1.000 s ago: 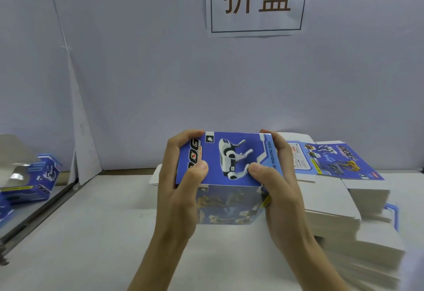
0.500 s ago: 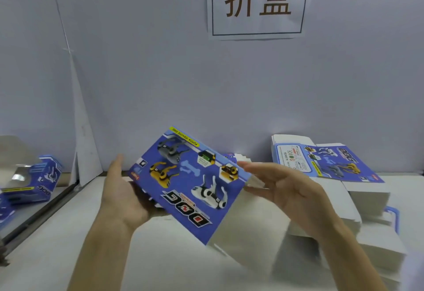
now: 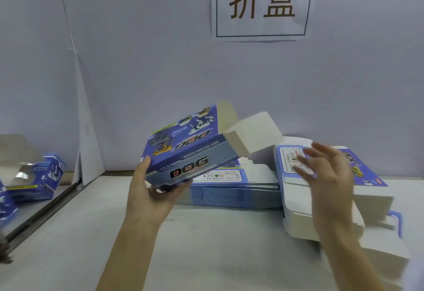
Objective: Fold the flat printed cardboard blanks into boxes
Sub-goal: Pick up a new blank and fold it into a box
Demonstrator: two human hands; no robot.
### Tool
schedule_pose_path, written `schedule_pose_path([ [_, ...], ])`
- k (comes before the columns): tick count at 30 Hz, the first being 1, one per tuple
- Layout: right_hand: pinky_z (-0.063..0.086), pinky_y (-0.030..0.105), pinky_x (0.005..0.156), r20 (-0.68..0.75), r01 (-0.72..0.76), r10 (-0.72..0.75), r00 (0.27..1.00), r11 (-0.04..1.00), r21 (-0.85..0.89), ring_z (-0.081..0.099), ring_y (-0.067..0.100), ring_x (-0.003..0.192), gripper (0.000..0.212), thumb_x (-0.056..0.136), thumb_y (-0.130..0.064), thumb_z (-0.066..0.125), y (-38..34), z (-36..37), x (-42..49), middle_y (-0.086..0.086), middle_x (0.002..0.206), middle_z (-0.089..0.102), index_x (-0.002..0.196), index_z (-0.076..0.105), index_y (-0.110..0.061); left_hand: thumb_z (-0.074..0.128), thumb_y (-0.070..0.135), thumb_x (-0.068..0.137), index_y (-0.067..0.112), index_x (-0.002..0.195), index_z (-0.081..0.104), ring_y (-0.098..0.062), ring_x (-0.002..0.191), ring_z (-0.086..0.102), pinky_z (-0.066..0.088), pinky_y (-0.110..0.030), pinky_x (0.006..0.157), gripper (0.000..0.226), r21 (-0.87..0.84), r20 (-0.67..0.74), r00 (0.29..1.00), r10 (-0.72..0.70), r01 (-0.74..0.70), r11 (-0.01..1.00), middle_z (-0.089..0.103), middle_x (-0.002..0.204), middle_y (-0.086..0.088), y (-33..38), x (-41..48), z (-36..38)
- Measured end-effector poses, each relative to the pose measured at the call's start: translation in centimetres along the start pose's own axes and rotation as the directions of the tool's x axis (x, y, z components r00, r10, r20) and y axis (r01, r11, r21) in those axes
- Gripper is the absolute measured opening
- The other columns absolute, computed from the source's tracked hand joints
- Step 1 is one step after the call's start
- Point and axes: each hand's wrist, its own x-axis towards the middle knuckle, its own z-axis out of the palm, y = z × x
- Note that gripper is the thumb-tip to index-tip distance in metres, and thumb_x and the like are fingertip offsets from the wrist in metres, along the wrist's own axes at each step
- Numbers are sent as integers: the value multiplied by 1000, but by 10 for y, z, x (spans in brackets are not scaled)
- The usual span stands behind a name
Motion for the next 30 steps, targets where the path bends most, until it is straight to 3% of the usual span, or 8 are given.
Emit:
schedule_pose_path([
  [2, 55, 29, 69, 216, -216, 221, 951, 975, -47, 64, 25, 97, 22, 93, -14, 58, 2, 10, -8, 6, 109, 63, 111, 54, -25, 67, 23, 82, 10, 81, 71, -38, 90, 67, 54, -61, 75, 14, -69, 70, 997, 33, -28, 997, 66, 92, -19, -13, -2, 6],
  [5, 53, 29, 77, 557, -301, 375, 741, 927, -224, 67, 5, 101, 72, 68, -52, 79, 11, 26, -25, -20, 106, 70, 125, 35, -55, 76, 18, 62, 6, 87, 70, -33, 92, 66, 54, -50, 84, 28, 18, 257, 962, -87, 85, 996, 68, 91, -16, -38, -7, 14],
  [7, 54, 28, 77, 535, -208, 270, 800, 962, -175, 67, 4, 101, 77, 58, -59, 76, 19, 33, -32, -24, 105, 70, 124, 35, -55, 83, 13, 52, 12, 108, 60, -28, 107, 60, 51, -49, 92, 60, 224, 376, 904, -203, 124, 967, 63, 106, -13, -47, -9, 12],
  [10, 58, 26, 74, 400, -171, 168, 901, 985, -27, 70, 13, 97, 68, 61, -35, 81, 18, 27, -25, -7, 107, 73, 122, 51, -29, 78, 21, 57, 23, 108, 60, -7, 101, 66, 53, -33, 88, 54, 692, 440, 840, -319, -90, 716, 63, 118, 0, -40, -11, 1],
  [15, 55, 46, 89, 543, -105, 271, 795, 943, -317, 70, 18, 98, 69, 51, -35, 86, 16, 7, -10, -5, 102, 74, 113, 57, -26, 88, 64, 38, 45, 144, 24, -9, 126, 53, 42, -36, 107, 125, 726, 474, 863, -177, -269, 633, 48, 145, 10, -7, -6, -8],
  [21, 57, 38, 86, 715, 22, 304, 630, 913, -408, 69, 14, 100, 70, 51, -38, 87, 23, 0, -10, -6, 109, 71, 112, 53, -41, 81, 58, 61, 37, 132, 46, -7, 111, 64, 56, -27, 83, 82, 711, 604, 794, -71, -497, 498, 67, 119, 14, -8, -20, 4],
  [25, 58, 25, 69, 607, 21, 204, 768, 939, -343, 70, 9, 91, 72, 43, -42, 87, 29, 8, -13, -13, 100, 71, 104, 50, -40, 67, 31, 74, 23, 109, 65, -13, 90, 72, 55, -18, 67, 36, 597, 617, 783, 82, -534, 599, 75, 95, 7, -28, -23, 11],
  [30, 54, 27, 80, 555, -1, 224, 801, 928, -373, 63, 9, 103, 60, 51, -44, 79, 36, 10, -11, -2, 115, 64, 107, 58, -44, 79, 27, 72, 16, 134, 53, -14, 102, 68, 56, -22, 73, 68, 601, 625, 769, 132, -582, 548, 70, 111, 3, -36, -14, 9],
])
